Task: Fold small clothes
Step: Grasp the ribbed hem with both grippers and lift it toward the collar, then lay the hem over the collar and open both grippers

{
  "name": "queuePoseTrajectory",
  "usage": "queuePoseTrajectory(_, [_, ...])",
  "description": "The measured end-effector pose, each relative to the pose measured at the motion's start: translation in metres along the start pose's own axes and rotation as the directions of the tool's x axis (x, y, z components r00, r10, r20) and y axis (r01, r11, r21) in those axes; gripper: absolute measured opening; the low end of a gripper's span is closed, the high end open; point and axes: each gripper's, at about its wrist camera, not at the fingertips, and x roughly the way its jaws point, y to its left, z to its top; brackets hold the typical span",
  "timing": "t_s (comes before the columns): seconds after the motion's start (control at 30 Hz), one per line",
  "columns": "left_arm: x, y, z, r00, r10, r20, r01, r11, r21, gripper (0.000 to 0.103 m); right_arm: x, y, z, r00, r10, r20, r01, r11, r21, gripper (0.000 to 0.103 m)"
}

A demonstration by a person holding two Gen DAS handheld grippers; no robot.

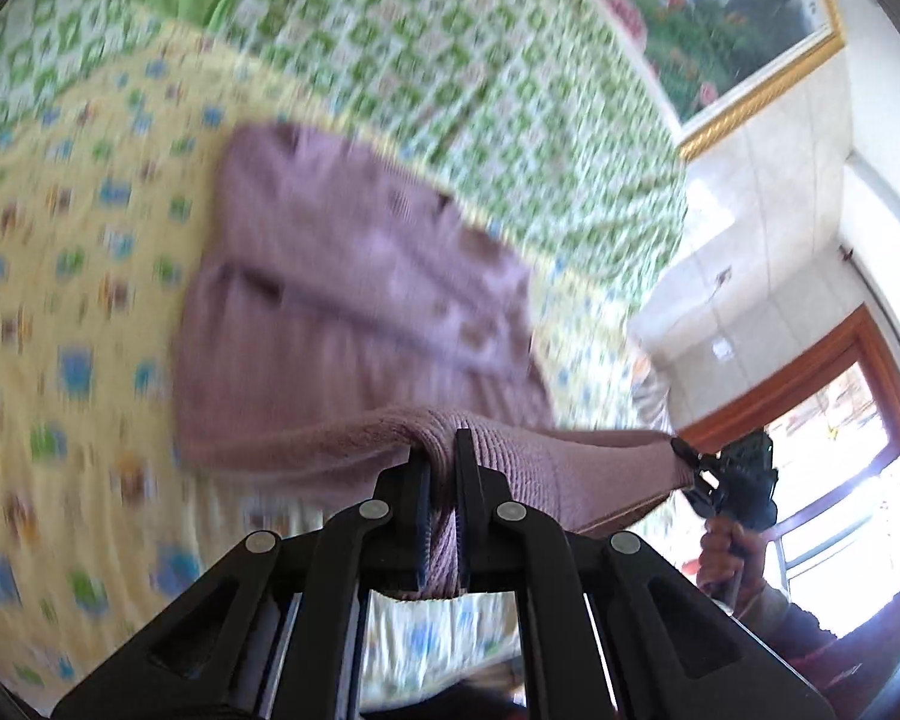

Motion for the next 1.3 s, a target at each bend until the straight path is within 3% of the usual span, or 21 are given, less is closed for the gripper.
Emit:
queuePoseTrajectory(0.2, [0.014, 0.009, 0.08, 0.992, -0.014, 0.127, 0.016, 1.0, -0.017, 0.004, 0.038, 0.029, 0.062, 0.996, 0.081, 0.039, -0.08, 0.996, -0.043, 0.006])
queuePoseTrajectory(0.33, [0.041, 0.019, 0.13, 0.987, 0.014, 0.16, -0.012, 1.0, -0.015, 0.004, 0.079, 0.034, 0.104, 0.997, 0.051, 0.061, -0.047, 0.997, -0.061, 0.006])
queuePoseTrajectory(0.53, [0.106, 0.049, 0.185, 0.987, 0.102, 0.126, -0.098, 0.995, -0.035, 0.004, 0.144, 0.015, 0.16, 0.998, -0.036, 0.042, 0.038, 0.998, -0.051, 0.006])
queuePoseTrajectory(1.0, [0.197, 0.118, 0.251, 0.974, 0.201, 0.102, -0.186, 0.973, -0.137, 0.004, 0.246, -0.034, 0.241, 0.992, -0.122, -0.025, 0.121, 0.991, -0.056, 0.006])
queuePoseTrajectory(1.3, [0.24, 0.154, 0.269, 0.967, 0.247, 0.066, -0.232, 0.955, -0.185, 0.004, 0.286, -0.057, 0.257, 0.976, -0.211, -0.061, 0.207, 0.976, -0.065, 0.006])
